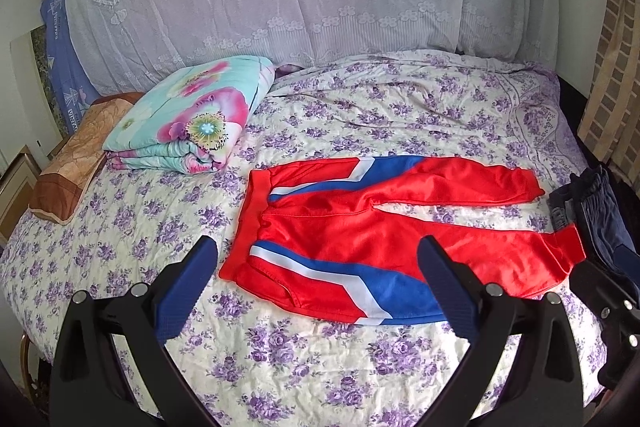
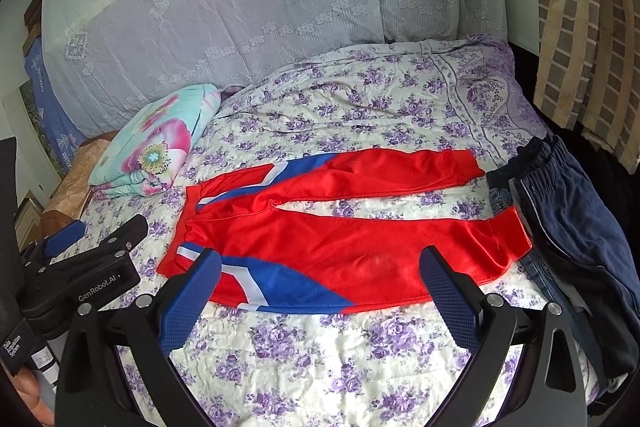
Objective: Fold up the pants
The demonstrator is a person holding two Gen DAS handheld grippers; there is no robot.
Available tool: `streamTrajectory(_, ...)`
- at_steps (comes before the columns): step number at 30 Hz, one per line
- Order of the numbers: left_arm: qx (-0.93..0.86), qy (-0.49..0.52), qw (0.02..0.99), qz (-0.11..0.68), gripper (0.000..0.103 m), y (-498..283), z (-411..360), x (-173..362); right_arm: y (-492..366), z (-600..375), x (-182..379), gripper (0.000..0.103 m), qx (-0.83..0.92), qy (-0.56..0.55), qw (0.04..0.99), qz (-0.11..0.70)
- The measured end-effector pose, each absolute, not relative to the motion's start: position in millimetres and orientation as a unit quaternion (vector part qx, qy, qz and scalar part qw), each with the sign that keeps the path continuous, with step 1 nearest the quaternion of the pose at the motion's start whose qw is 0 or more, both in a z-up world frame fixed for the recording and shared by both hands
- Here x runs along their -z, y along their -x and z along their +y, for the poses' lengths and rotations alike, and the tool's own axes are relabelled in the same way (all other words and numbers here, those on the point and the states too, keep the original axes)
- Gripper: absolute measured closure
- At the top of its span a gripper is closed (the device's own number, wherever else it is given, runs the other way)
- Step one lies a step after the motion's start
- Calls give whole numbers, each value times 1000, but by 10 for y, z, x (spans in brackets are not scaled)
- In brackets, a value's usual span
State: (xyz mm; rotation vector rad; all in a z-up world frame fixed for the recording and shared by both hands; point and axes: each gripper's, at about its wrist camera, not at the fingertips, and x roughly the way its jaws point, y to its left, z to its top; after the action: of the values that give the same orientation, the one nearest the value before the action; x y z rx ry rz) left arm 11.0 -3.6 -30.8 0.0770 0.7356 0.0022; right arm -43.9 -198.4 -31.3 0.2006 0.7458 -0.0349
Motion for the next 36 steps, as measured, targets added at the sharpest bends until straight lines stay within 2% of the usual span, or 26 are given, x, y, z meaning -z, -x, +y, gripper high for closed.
streamTrajectory(15, -24, -35, 931, 364, 5, 23, -169, 294, 554, -2147, 259, 4, -5, -81, 932, 353)
streamTrajectory(23, 4, -50, 926, 374, 5, 142, -156, 476, 488, -2372, 578, 4, -2, -110, 915, 389)
streamTrajectory(36, -21, 43, 878, 476, 5, -68, 1408, 1666, 450, -2582, 1276, 4, 58, -95, 881, 460)
